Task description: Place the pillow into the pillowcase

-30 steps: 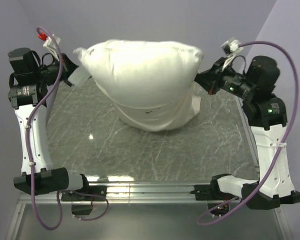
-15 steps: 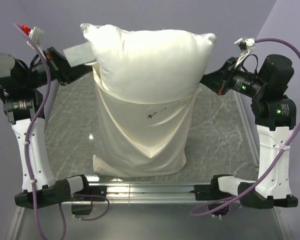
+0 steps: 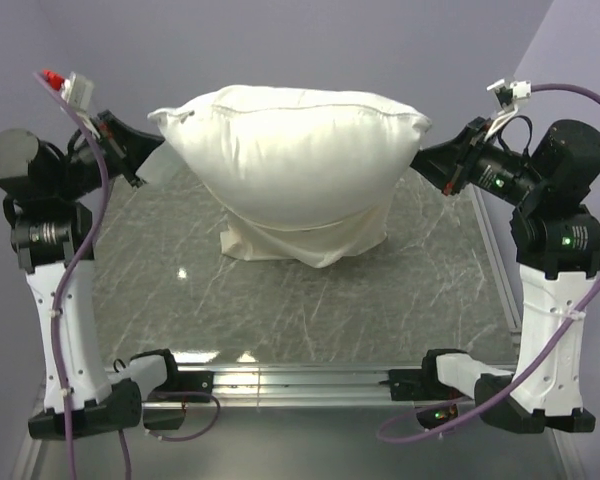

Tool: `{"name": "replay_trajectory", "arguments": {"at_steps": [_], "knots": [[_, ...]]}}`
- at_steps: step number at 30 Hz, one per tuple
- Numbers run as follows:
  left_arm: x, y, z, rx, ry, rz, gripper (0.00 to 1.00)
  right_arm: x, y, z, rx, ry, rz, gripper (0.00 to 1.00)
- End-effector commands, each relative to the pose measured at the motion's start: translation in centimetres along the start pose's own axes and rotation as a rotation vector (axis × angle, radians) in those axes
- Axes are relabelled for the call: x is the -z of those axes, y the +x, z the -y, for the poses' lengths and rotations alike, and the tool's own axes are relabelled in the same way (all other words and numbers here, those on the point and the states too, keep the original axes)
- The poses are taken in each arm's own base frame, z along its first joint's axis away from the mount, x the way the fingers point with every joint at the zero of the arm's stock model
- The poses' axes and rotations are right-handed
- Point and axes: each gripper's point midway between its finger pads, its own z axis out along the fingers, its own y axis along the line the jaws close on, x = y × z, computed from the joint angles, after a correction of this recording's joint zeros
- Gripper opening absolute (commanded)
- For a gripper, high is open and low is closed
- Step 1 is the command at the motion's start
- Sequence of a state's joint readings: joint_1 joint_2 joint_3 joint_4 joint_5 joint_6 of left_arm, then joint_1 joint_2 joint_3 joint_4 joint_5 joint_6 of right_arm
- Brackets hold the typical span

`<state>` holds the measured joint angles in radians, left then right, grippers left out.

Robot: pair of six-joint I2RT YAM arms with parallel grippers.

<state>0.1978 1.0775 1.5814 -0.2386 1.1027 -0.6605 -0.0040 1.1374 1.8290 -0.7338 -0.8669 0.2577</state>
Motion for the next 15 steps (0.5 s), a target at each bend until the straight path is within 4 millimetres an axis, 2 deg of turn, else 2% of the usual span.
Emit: {"name": "replay_trajectory", "arguments": {"at_steps": [1,2,3,4,5,6,7,8,9,10,11,12,13,14,15], "knots": [[-0.2,-6.8,3.8,-0.149,0.04,0.139,0.0,1.3,-7.2,-2.6,0.175,0.003,0.183,0.0],[-0.3,-8.2,4.7,-0.168,0.066,0.162,0.0,2.0,-8.5,-3.9,0.196,-0.018,0.211,0.0],[0.2,-10.1,7.3,-0.242,0.094,0.211,0.0,2.6,-9.8,-4.8,0.217,-0.023,0.246,0.0],[0.2,-10.8,7.5,-0.241,0.087,0.238,0.0,3.1,-10.6,-5.7,0.213,-0.036,0.273,0.0],[0.2,-11.1,7.8,-0.22,0.096,0.249,0.0,3.2,-10.8,-5.9,0.219,-0.04,0.285,0.0],[-0.2,-10.2,6.0,-0.156,0.073,0.228,0.0,3.3,-10.4,-5.8,0.208,-0.036,0.279,0.0],[-0.5,-9.0,4.3,-0.082,0.041,0.203,0.0,2.0,-8.5,-3.6,0.147,-0.014,0.229,0.0],[-1.0,-6.6,0.9,-0.004,-0.027,0.174,0.0,1.4,-7.2,-2.2,0.108,0.009,0.198,0.0],[-1.2,-4.8,-0.9,0.051,-0.064,0.14,0.0,1.1,-5.5,-1.8,0.078,0.002,0.158,0.0],[-1.3,-2.1,-2.8,0.129,-0.105,0.078,0.0,-0.4,-2.1,0.5,-0.003,0.008,0.071,0.0],[-1.4,1.7,-5.3,0.235,-0.133,0.007,0.0,-0.8,0.3,1.1,-0.056,0.01,0.006,0.0],[-1.4,3.9,-6.4,0.287,-0.15,-0.034,0.0,-0.8,1.7,1.5,-0.074,0.022,-0.021,0.0],[-1.5,6.1,-6.6,0.335,-0.158,-0.074,0.0,-1.7,4.6,1.1,-0.11,-0.018,-0.099,0.0],[-1.5,8.4,-6.9,0.398,-0.135,-0.124,0.0,-1.7,5.1,0.7,-0.111,-0.03,-0.116,0.0],[-1.5,7.9,-6.2,0.387,-0.096,-0.124,0.0,-1.2,3.2,-0.7,-0.065,-0.056,-0.085,0.0]]}}
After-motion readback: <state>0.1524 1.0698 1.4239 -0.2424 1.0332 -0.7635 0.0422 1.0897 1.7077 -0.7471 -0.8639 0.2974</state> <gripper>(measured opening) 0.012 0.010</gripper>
